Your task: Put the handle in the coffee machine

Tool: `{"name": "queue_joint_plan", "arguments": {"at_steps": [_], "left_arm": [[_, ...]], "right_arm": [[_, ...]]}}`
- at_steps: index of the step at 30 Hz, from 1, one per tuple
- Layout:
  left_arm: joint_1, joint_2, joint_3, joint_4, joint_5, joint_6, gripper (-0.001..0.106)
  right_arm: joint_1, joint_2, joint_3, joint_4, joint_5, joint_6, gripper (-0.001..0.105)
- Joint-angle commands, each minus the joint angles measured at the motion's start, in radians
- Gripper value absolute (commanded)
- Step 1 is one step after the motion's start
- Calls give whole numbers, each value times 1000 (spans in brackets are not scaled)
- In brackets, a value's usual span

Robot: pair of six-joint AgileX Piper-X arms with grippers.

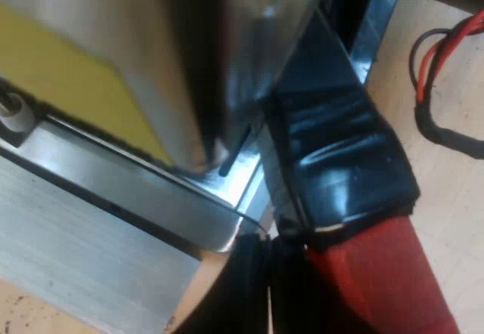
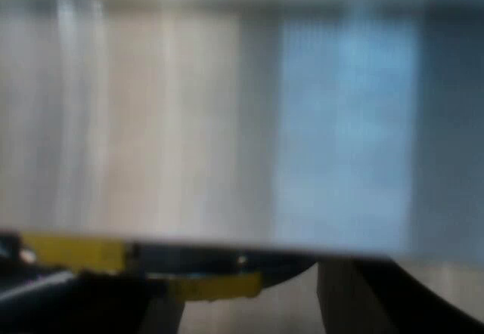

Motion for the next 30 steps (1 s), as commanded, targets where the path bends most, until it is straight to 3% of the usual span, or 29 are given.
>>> {"name": "queue_joint_plan", "arguments": {"at_steps": [1, 11, 18, 23, 30], "left_arm": [[-51, 6, 0, 19, 49, -14, 0], [-51, -36, 19, 33, 126, -135, 0], [-51, -151, 146, -137, 98, -347, 0], [-51, -189, 170, -191, 98, -430, 0], [-67, -190, 170, -189, 138, -479, 0]], "right_arm": [[-1, -38, -30, -114, -32, -2, 45], [-1, -38, -30, -110, -32, -2, 45], [-1, -38, -30, -109, -32, -2, 45], [-1, -38, -30, -105, -32, -2, 45], [-1, -38, -30, -105, -32, -2, 45]]}}
